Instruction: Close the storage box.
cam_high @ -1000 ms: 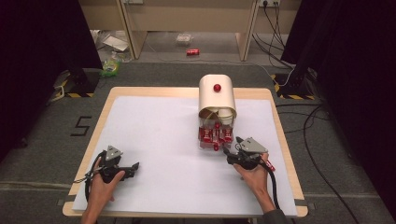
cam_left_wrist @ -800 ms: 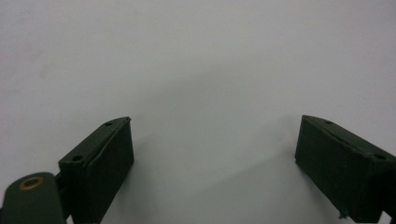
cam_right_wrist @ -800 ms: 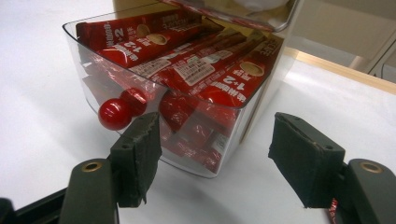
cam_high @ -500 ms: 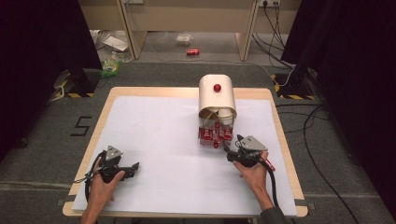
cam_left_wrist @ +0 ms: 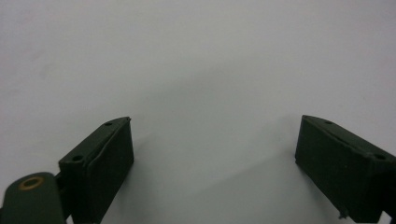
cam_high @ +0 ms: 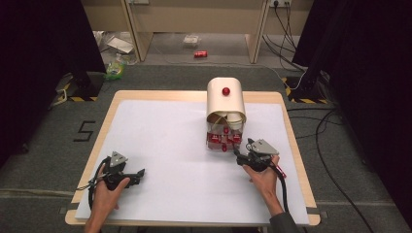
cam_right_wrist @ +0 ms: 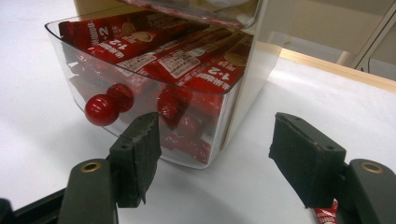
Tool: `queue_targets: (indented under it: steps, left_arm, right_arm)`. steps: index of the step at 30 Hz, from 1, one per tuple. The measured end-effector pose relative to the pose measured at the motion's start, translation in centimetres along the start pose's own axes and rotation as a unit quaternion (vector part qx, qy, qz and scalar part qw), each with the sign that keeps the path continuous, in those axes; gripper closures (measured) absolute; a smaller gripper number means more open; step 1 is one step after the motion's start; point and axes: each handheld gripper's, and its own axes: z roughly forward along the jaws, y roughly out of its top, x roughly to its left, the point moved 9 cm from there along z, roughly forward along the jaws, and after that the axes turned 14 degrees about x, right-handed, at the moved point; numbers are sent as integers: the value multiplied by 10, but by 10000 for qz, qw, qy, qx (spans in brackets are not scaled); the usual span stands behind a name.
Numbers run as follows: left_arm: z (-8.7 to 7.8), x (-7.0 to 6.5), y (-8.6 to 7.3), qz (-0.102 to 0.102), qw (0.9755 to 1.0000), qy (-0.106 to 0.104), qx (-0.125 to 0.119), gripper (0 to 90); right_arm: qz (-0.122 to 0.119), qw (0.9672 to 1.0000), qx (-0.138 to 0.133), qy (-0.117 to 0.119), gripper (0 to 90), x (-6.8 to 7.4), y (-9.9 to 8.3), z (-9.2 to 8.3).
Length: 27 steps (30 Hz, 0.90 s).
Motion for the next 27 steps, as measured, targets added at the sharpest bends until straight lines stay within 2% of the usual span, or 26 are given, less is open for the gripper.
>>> queue_targets:
  steps: [12,15,20,21,22,27]
  left_arm:
    - [0,0,0,1,10000,-1,0,109]
    - [0,0,0,1,10000,-1,0,108]
    - [0,0,0,-8,10000,-9,2,107]
    - [0,0,0,-10,10000,-12,2,107]
    - [0,0,0,-10,10000,-12,2,107]
    - [0,0,0,-11,10000,-12,2,107]
  right_arm:
    - [56,9999,63,-71,324,-4,4,5]
    - [86,9998,76,-159,326,-8,5,7]
    - [239,9994,54,-225,328,-16,6,6]
    - [373,9991,19,-213,333,-20,6,5]
    - [407,9990,0,-183,332,-22,7,5]
    - [429,9989,-2,-171,328,-23,7,6]
